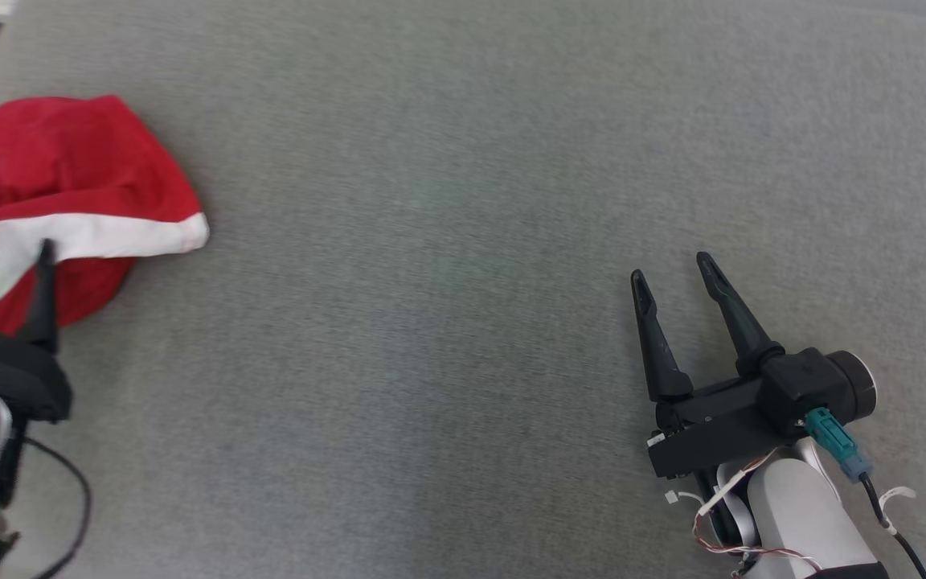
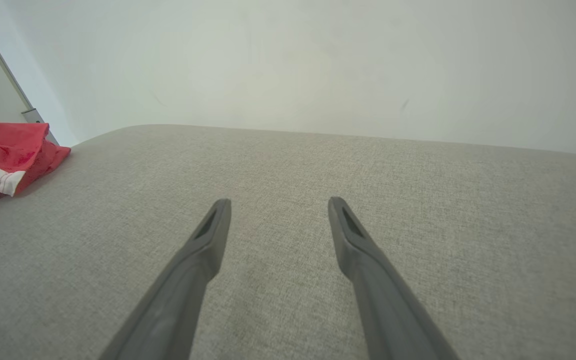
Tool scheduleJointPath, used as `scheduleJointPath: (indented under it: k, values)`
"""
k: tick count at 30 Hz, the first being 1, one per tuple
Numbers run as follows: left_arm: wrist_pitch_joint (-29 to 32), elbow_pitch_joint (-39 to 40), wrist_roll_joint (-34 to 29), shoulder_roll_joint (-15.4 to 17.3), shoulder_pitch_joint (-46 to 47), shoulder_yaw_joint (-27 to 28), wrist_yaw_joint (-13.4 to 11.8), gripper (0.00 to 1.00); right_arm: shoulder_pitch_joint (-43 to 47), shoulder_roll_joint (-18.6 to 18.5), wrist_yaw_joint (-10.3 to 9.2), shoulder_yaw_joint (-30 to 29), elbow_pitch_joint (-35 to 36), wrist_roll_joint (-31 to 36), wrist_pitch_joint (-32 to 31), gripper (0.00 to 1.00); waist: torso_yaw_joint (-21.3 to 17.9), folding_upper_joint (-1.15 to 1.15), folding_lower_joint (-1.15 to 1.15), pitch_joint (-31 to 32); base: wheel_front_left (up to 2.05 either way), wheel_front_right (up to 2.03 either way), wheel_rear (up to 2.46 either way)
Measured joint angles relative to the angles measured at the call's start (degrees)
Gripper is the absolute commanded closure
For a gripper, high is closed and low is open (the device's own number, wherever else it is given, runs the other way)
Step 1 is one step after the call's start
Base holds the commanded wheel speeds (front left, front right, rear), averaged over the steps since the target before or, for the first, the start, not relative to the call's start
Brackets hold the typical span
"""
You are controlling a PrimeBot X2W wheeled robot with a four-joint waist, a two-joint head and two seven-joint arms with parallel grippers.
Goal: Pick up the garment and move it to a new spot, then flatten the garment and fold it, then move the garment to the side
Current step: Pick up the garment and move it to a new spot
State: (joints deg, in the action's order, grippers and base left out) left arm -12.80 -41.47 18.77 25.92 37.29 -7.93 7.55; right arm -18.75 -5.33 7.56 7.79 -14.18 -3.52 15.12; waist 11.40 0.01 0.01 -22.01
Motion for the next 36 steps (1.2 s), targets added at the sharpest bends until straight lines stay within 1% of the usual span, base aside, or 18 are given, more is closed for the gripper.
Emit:
scheduleJointPath:
  k: [3, 5, 10, 11, 12, 13, 14, 17, 19, 25, 29, 31, 36]
  values:
    - [1.55, -2.97, 3.02, 2.3, 2.04, -1.46, 0.0, 0.0, -0.07, -0.27, 0.0, -0.19, 0.37, 0.01, 0.0, 0.0, -1.7, 0.0, 0.0, -1.39, 0.0, 0.0, 0.0]
    - [2.31, -4.54, 4.81, 2.94, 2.76, -2.55, 0.0, 0.0, -0.1, -0.37, 0.0, -0.27, 0.51, 0.01, 0.0, 0.0, -2.75, 0.0, 0.0, -2.13, 0.0, 0.0, 0.0]
    - [3.32, -8.05, 6.98, 4.25, 5.28, -5.28, 0.0, 0.0, -0.09, -0.44, 0.0, -0.6, 0.87, 0.12, 0.01, 0.0, -4.59, 0.0, 0.0, -3.58, 0.0, 0.0, 0.0]
    - [3.41, -9.07, 7.75, 4.43, 5.71, -5.61, 0.0, 0.03, -0.09, -0.41, 0.0, -0.64, 0.83, 0.16, 0.01, 0.0, -4.84, 0.0, 0.0, -3.72, 0.0, 0.0, 0.0]
    - [3.45, -9.92, 8.42, 4.46, 6.08, -6.08, 0.0, 0.56, -0.09, -0.34, 0.0, -0.66, 0.8, 0.19, 0.01, 0.0, -5.03, 0.0, 0.0, -3.76, 0.0, 0.0, 0.0]
    - [3.49, -10.8, 9.0, 4.33, 6.29, -6.34, 0.0, 0.87, -0.08, -0.25, 0.0, -0.68, 0.69, 0.2, 0.01, 0.0, -5.13, 0.0, 0.0, -3.65, 0.0, 0.0, 0.0]
    - [3.74, -11.61, 9.58, 4.25, 6.39, -6.82, 0.0, 1.0, -0.06, -0.18, 0.0, -0.64, 0.49, 0.2, 0.01, 0.0, -5.21, 0.0, 0.0, -3.45, 0.0, 0.0, 0.0]
    - [3.61, -12.98, 10.7, 4.34, 6.57, -8.29, 0.0, 1.0, 0.01, 0.08, 0.0, -0.63, -0.02, 0.19, 0.0, 0.0, -5.29, 0.0, -0.01, -2.48, 0.0, 0.0, 0.0]
    - [3.23, -12.77, 11.66, 4.52, 7.06, -10.47, 0.0, 1.0, 0.15, 0.48, 0.0, -0.62, -0.52, 0.02, 0.0, 0.0, -5.4, 0.0, -0.01, -1.25, 0.0, 0.0, 0.0]
    - [1.91, -9.49, 13.01, 3.68, 8.73, -14.83, 0.0, 1.0, 1.72, 1.41, 0.0, -1.14, -1.48, -0.65, 0.0, 0.0, -5.88, 0.0, -0.02, 1.85, 0.0, 0.0, 0.0]
    - [1.45, -7.45, 13.6, 2.9, 9.11, -17.97, 0.0, 1.0, 2.27, 1.97, 0.0, -1.35, -1.93, -1.09, 0.0, 0.0, -6.97, -0.01, -0.02, 3.81, 0.0, 0.0, 0.0]
    - [1.11, -6.43, 14.14, 1.94, 9.51, -19.41, -0.01, 1.0, 2.53, 2.15, 0.0, -1.46, -2.16, -1.45, 0.01, 0.0, -7.93, -0.01, -0.02, 4.51, 0.0, 0.0, 0.0]
    - [-0.77, -4.0, 16.14, -2.81, 9.72, -21.89, -0.01, 1.0, 2.97, 2.29, 0.0, -1.88, -2.53, -2.58, 0.0, 0.0, -10.91, -0.01, -0.02, 6.1, 0.0, 0.0, 0.0]
